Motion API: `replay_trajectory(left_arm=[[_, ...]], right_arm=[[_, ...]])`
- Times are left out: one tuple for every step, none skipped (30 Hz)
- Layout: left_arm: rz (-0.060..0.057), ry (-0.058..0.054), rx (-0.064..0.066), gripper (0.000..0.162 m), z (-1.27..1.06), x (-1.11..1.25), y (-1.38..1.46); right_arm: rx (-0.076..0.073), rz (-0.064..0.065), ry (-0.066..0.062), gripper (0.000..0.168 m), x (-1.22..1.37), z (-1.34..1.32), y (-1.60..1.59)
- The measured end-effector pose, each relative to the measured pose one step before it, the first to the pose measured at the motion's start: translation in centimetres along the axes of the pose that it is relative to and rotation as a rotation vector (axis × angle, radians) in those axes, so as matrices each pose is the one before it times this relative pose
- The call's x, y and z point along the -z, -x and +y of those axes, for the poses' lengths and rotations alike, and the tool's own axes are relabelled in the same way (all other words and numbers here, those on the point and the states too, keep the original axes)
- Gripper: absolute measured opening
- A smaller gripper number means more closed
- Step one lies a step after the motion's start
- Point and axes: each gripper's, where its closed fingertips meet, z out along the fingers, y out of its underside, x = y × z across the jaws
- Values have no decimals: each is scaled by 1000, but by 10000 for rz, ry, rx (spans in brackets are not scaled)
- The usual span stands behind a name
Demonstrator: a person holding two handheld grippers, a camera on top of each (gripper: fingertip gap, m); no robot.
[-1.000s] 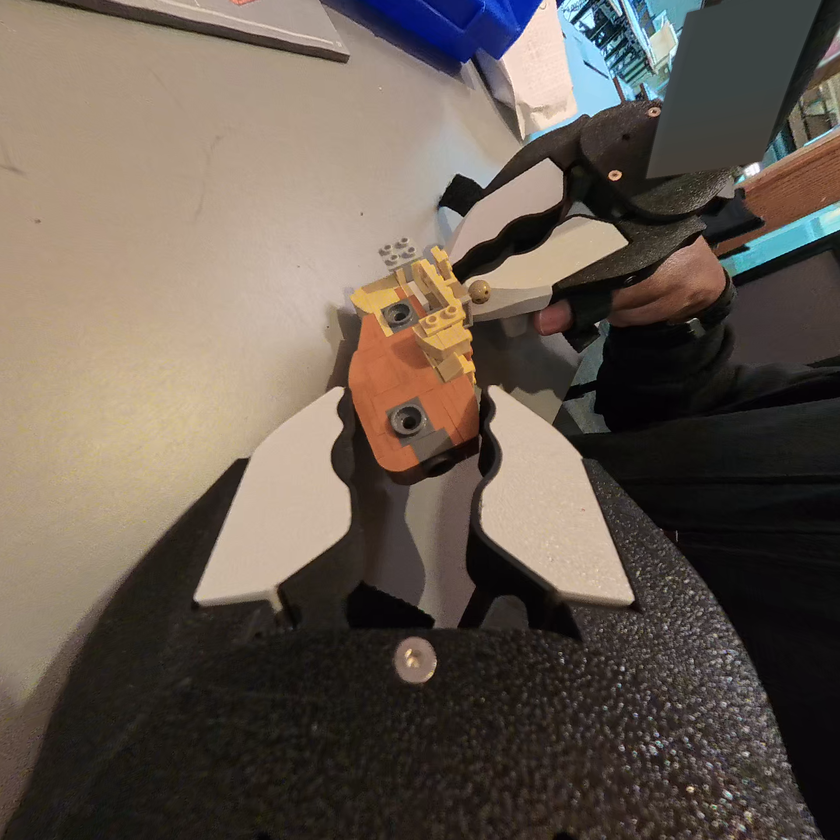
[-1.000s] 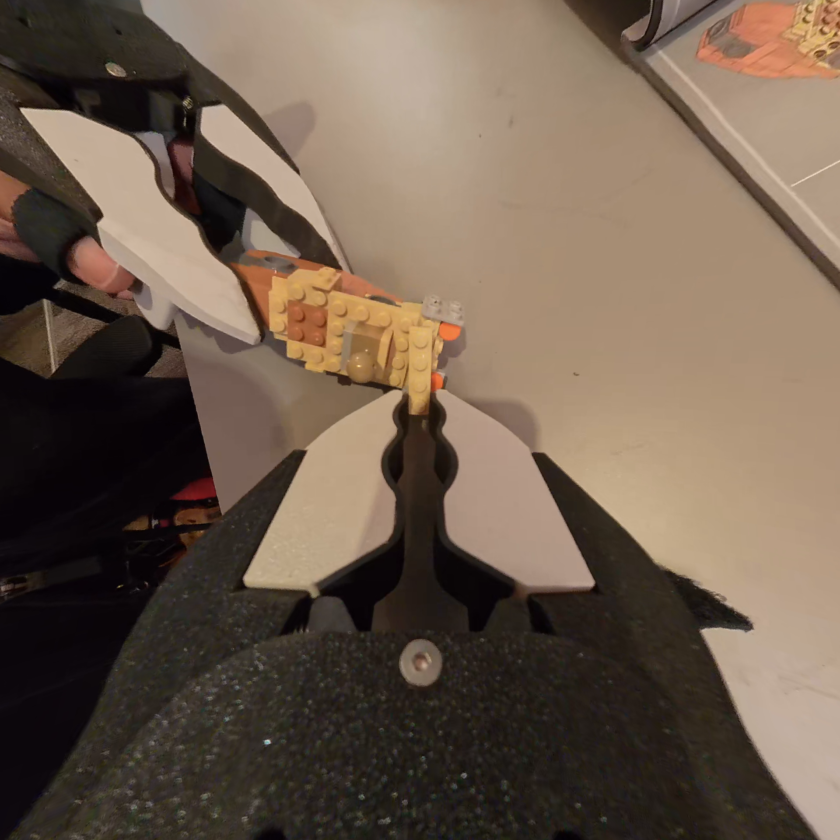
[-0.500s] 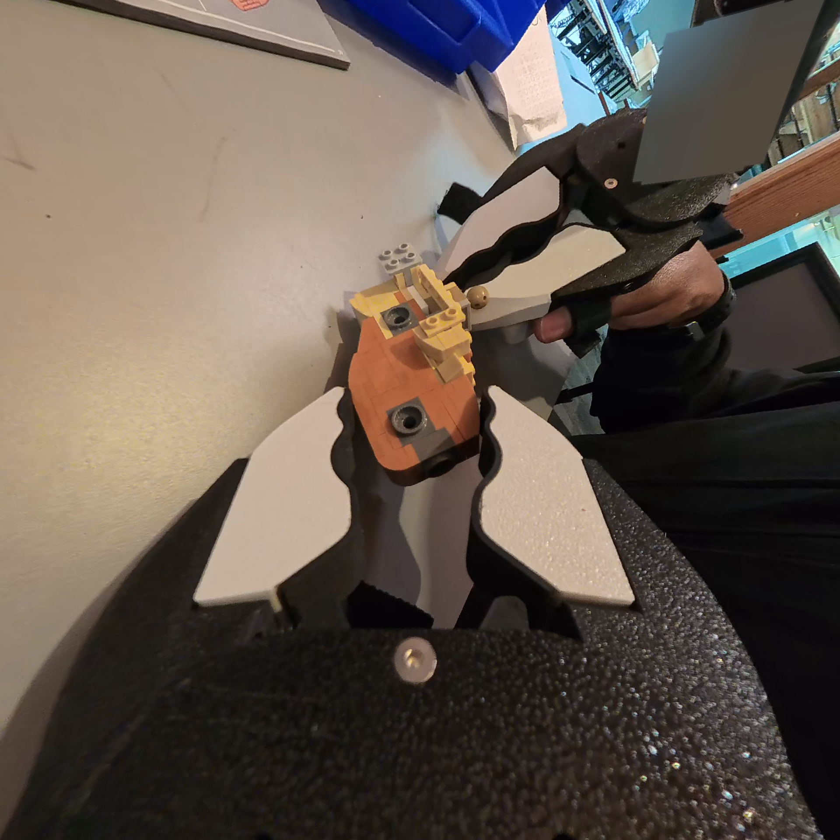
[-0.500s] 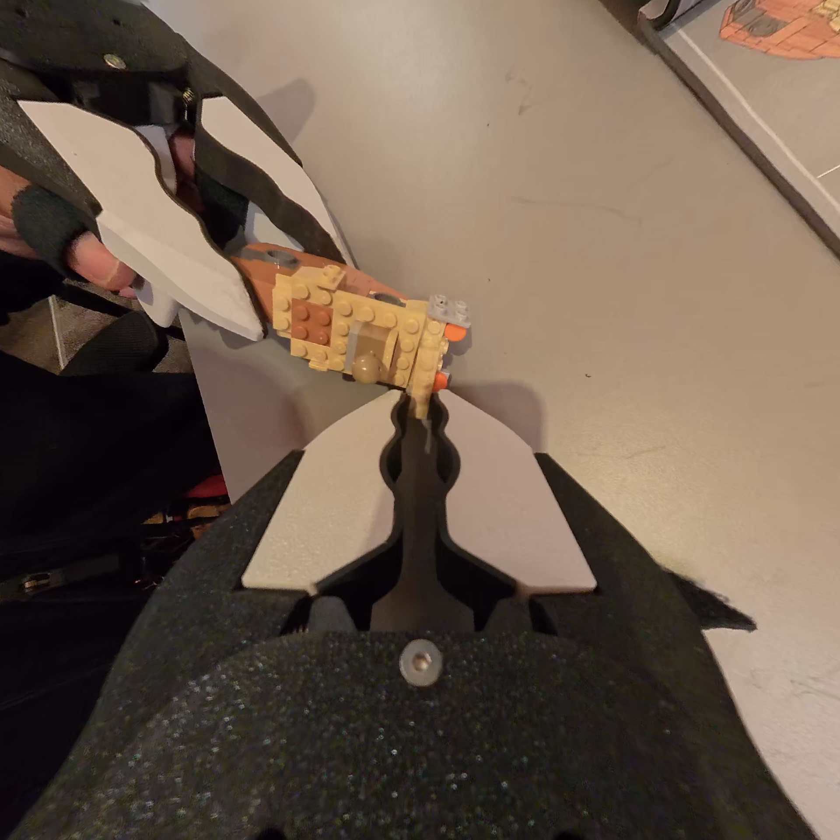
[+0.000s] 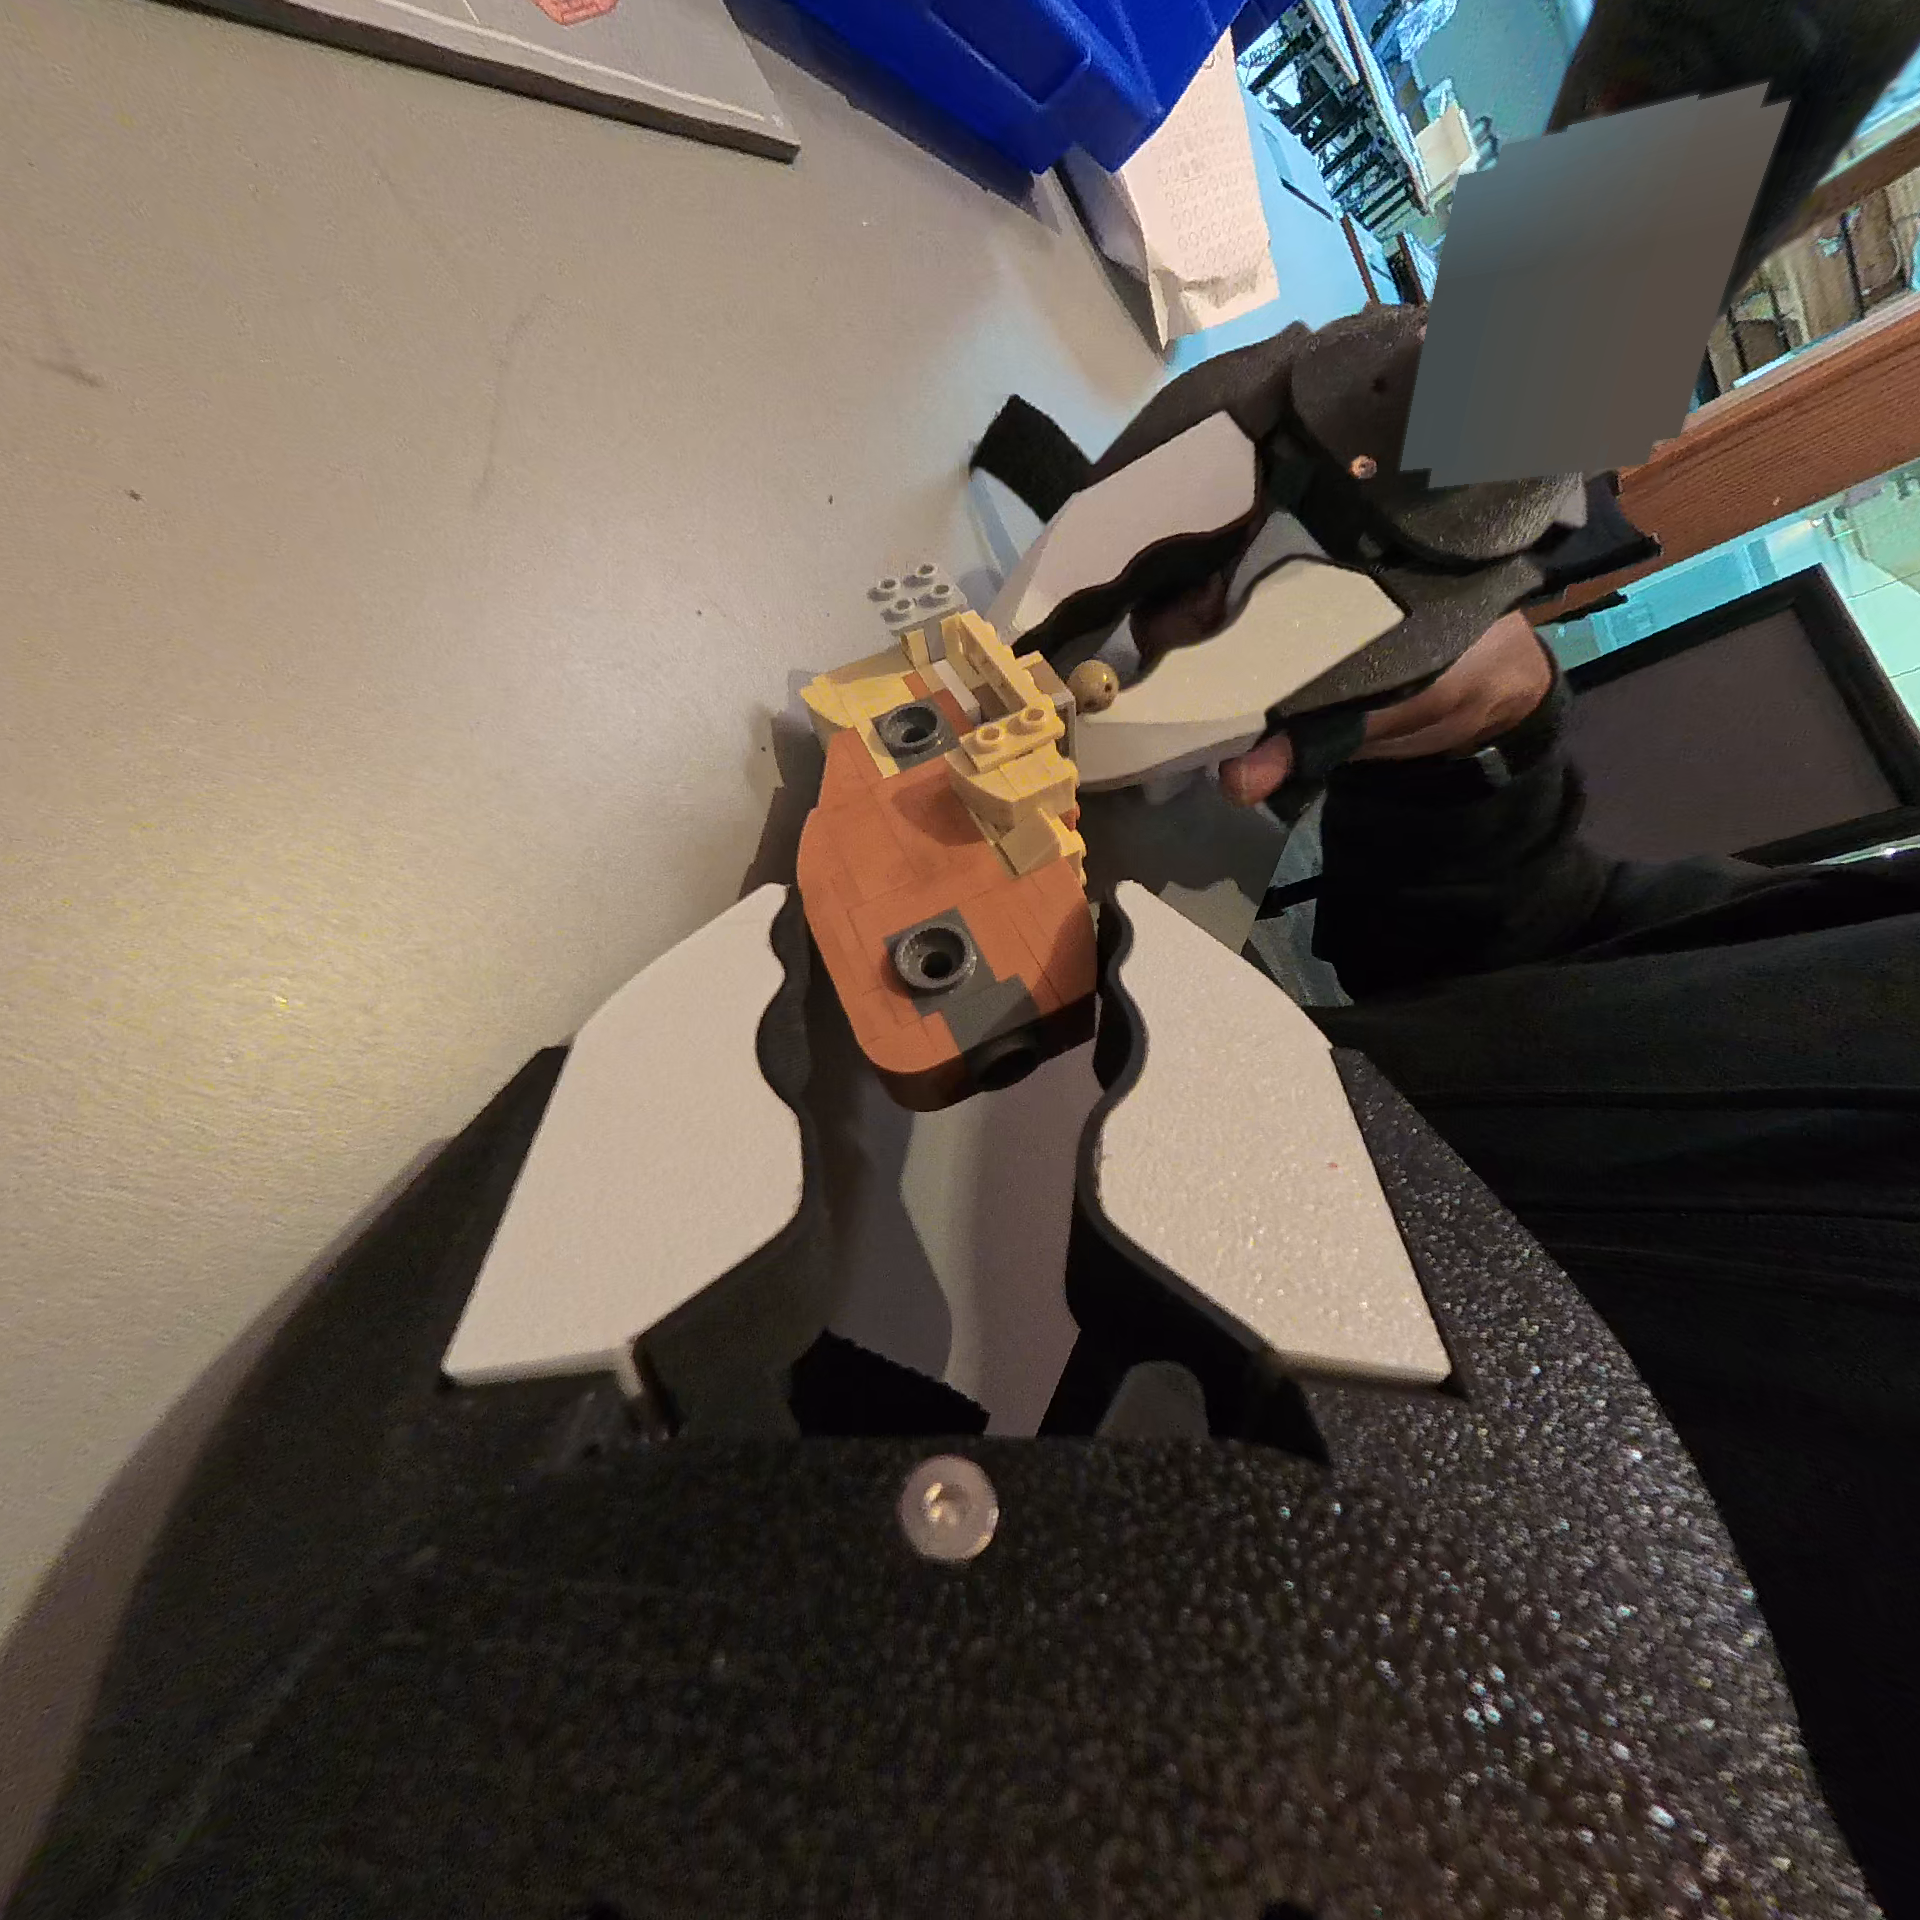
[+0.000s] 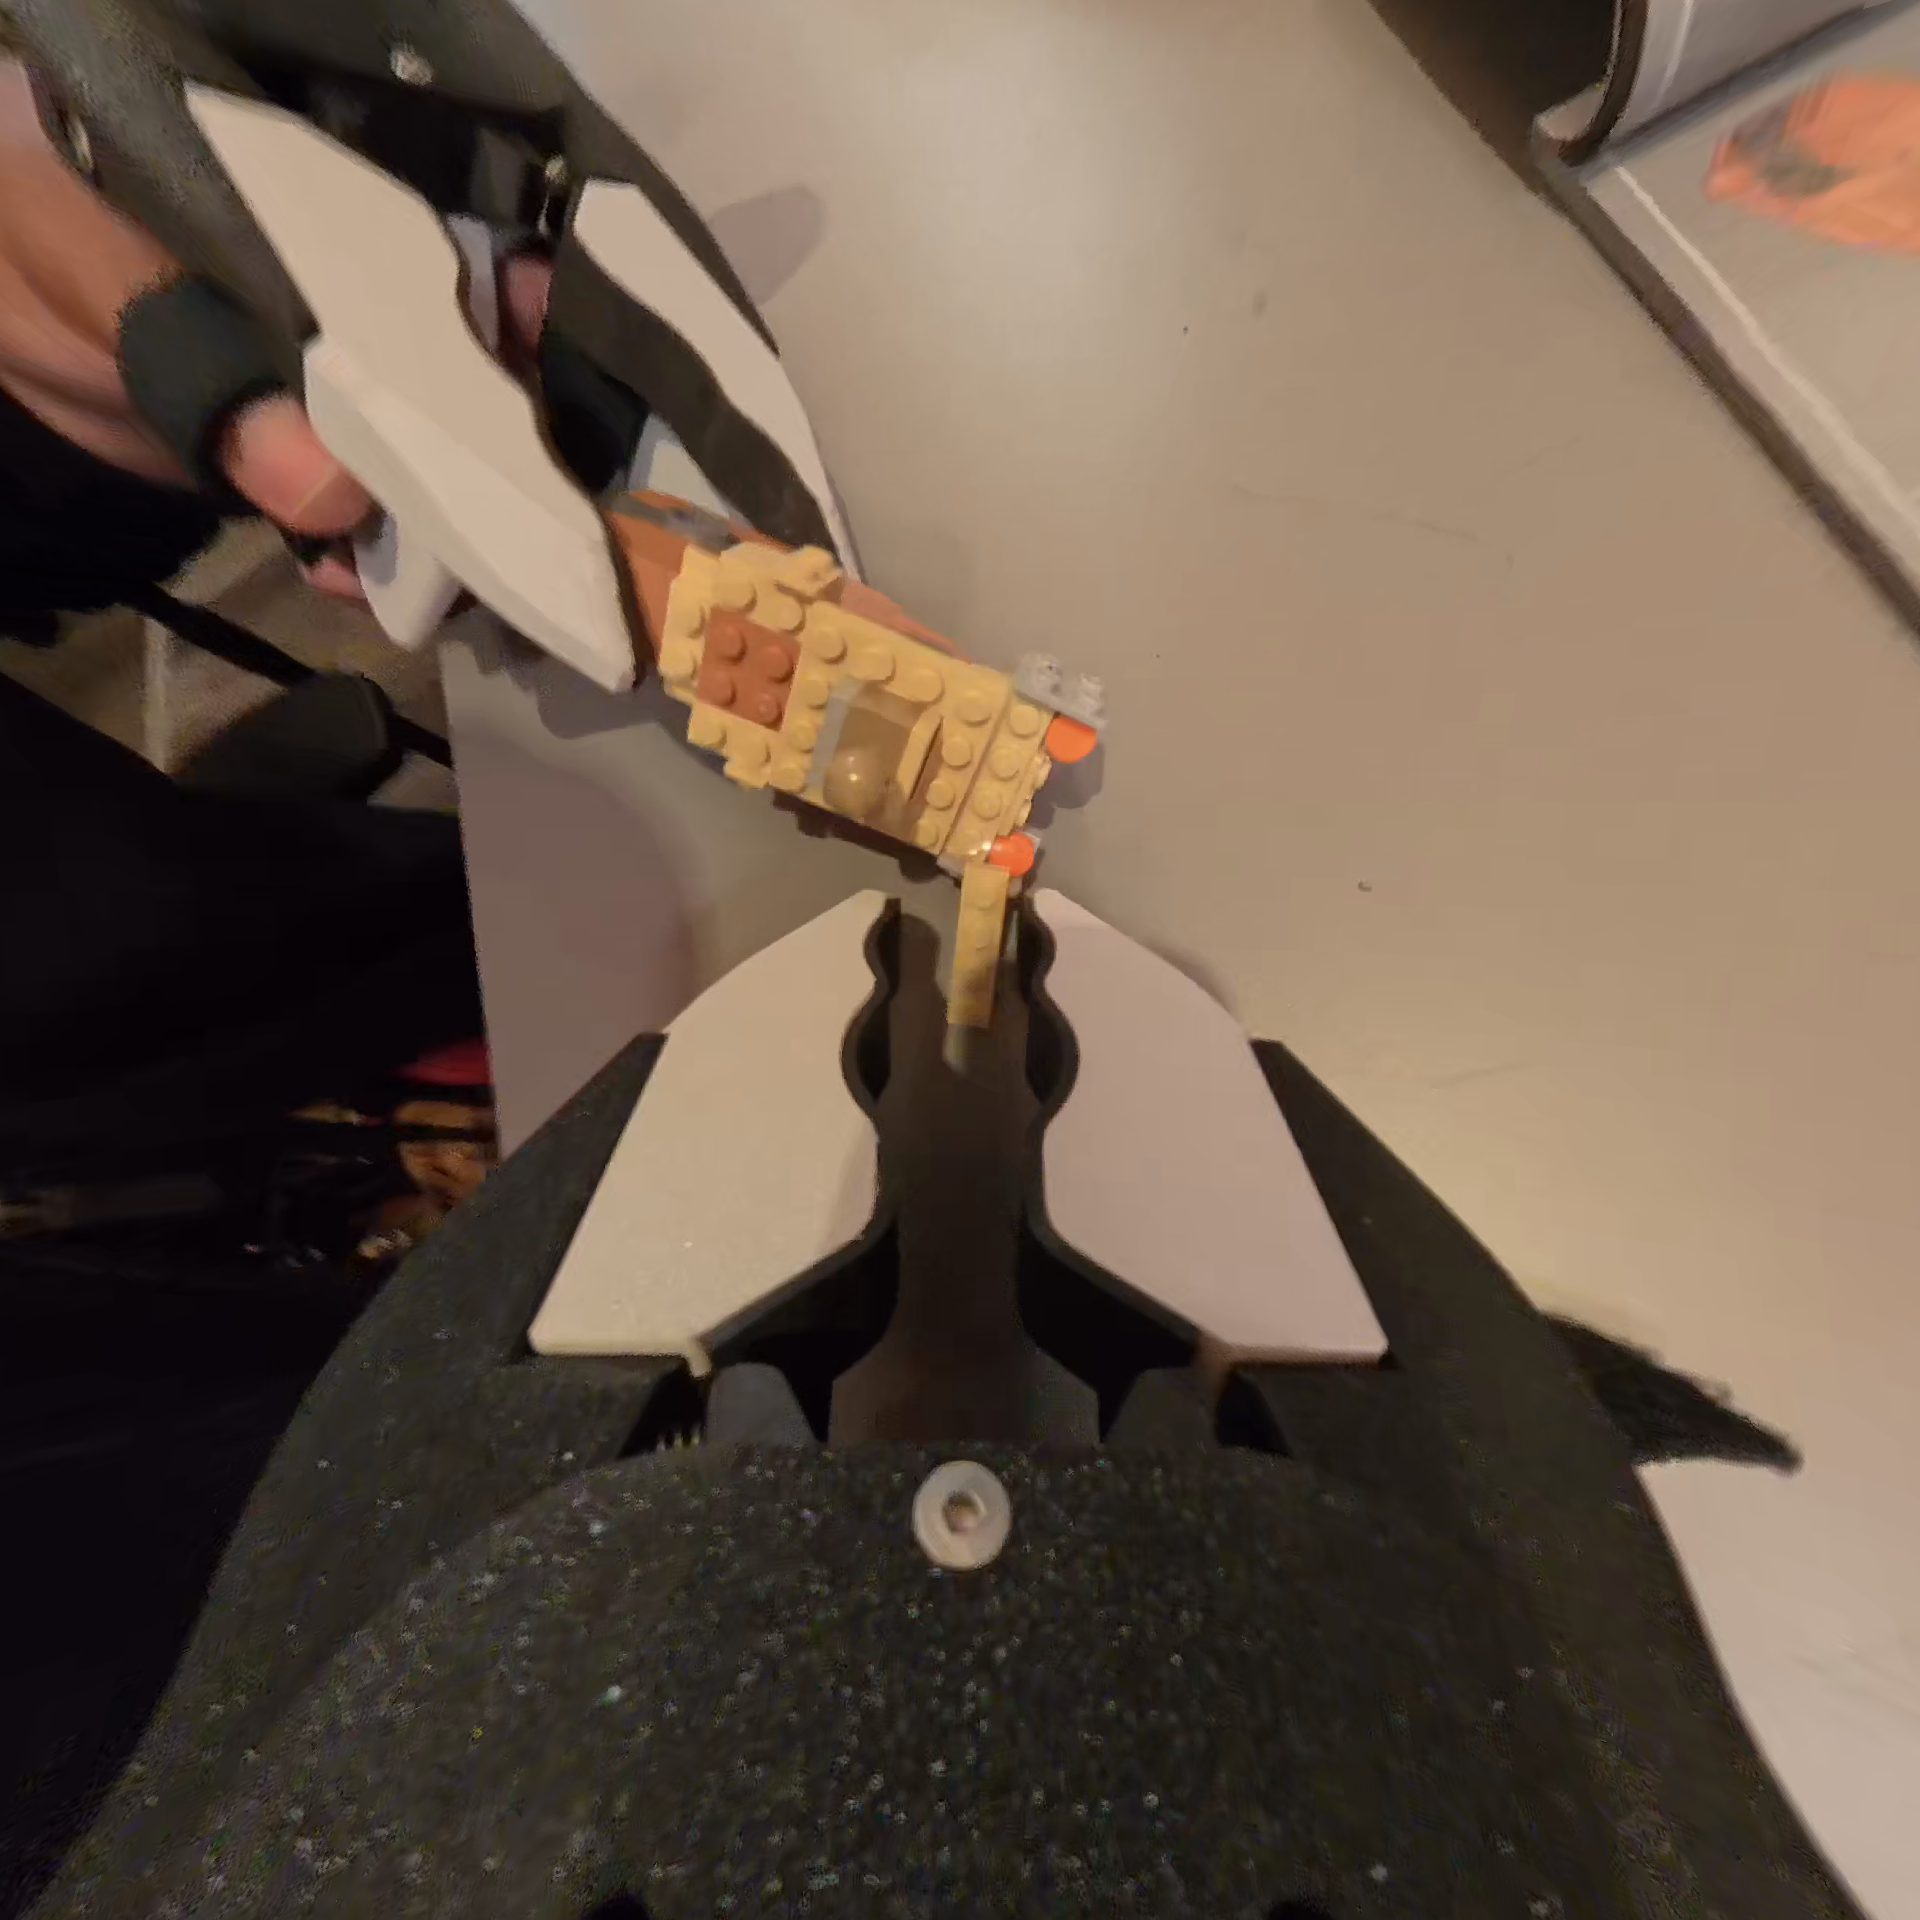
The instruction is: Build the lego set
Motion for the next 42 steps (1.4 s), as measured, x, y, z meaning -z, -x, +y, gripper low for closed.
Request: replay_trajectory(left_arm=[[27,17,9,53,8,18,1],[49,-2,45,53,-29,19,-8],[63,-25,80,52,-62,23,4],[63,-15,74,52,-60,23,12],[45,8,39,52,-43,22,18],[14,6,22,52,-55,12,31],[-4,16,-2,52,-35,-8,39],[-2,30,-8,52,-29,-12,28],[-10,25,-7,52,-21,-18,25],[-13,23,-11,52,-12,-31,17],[-12,22,-16,52,3,-12,3],[-17,20,-19,52,9,-29,10],[-18,19,-13,52,3,-25,0],[-23,27,-22,52,28,-22,0],[-25,32,-29,52,29,-14,0],[-24,25,-25,52,20,-19,-3],[-21,29,-28,52,25,-16,-6],[-19,33,-30,52,35,-17,0],[-16,35,-29,52,20,-19,-7],[-7,36,-27,52,27,-22,-13],[7,35,-22,52,26,-39,-16],[-3,40,-22,52,25,-17,-15],[-6,34,-38,52,28,-14,-4],[-3,28,-43,52,16,-8,4],[17,28,-41,53,20,1,-21],[28,37,-82,53,22,-14,-40],[36,69,-125,53,47,6,-65],[29,92,-240,54,68,25,-65],[40,120,-307,55,102,42,-124],[15,137,-424,57,104,83,-130],[-74,71,-635,58,-4,151,-114],[-233,-9,-828,59,-113,201,-39],[-365,-27,-958,61,-192,228,19],[-445,-29,-983,61,-245,237,56],[-438,-59,-939,61,-327,201,48],[-429,-56,-817,61,-354,154,81],[-399,-31,-707,59,-315,136,134],[-367,29,-597,58,-151,76,214],[-322,134,-468,57,105,3,285],[-178,223,-371,55,313,-68,207],[-64,257,-260,54,439,-139,92],[-8,228,-180,53,417,-173,14]], right_arm=[[655,259,11,24,33,144,-206],[834,317,-34,27,57,60,-238],[971,355,-83,29,61,-12,-220],[968,415,-49,32,71,-2,-274],[909,358,-45,35,59,-68,-219],[767,242,-161,38,54,-248,-120],[600,151,-310,39,69,-520,-76],[456,83,-417,39,68,-677,-51],[356,86,-431,41,54,-732,-110],[343,84,-374,42,37,-676,-137],[337,56,-274,42,-15,-506,-142],[307,-12,-119,43,-124,-263,-95],[294,-170,39,45,-223,-9,118],[318,-164,171,46,-267,190,123],[389,-119,192,47,-253,227,103],[415,-80,183,47,-228,209,71],[332,-7,184,47,-206,211,-70],[258,-90,98,47,-172,110,17],[224,-126,-12,46,-151,-33,80],[202,-114,-11,44,-142,-56,77],[182,-156,21,41,-148,-19,134],[169,-57,40,41,-114,-1,22],[176,20,43,38,-44,5,-108],[120,-15,61,36,-2,36,-108],[12,-111,52,36,3,12,11],[-12,-130,51,36,18,10,32],[-10,-106,61,35,15,34,11],[-47,-107,76,35,21,44,2],[-74,-142,51,35,30,2,28],[-114,-153,54,35,16,20,30],[-177,-150,122,35,7,115,-25],[-169,-132,114,35,23,110,-45],[-144,-124,57,35,53,28,-58],[-132,-130,6,35,90,-69,-27],[-161,-197,7,35,78,-99,39],[-177,-180,47,35,68,-69,1],[-115,-169,51,35,42,-76,20],[-50,-130,19,35,17,-87,-2],[3,-87,47,35,-19,-42,-32],[41,-62,89,35,-31,21,-56],[-2,-64,100,35,-36,44,-71],[-69,-86,80,35,-47,16,-79]])
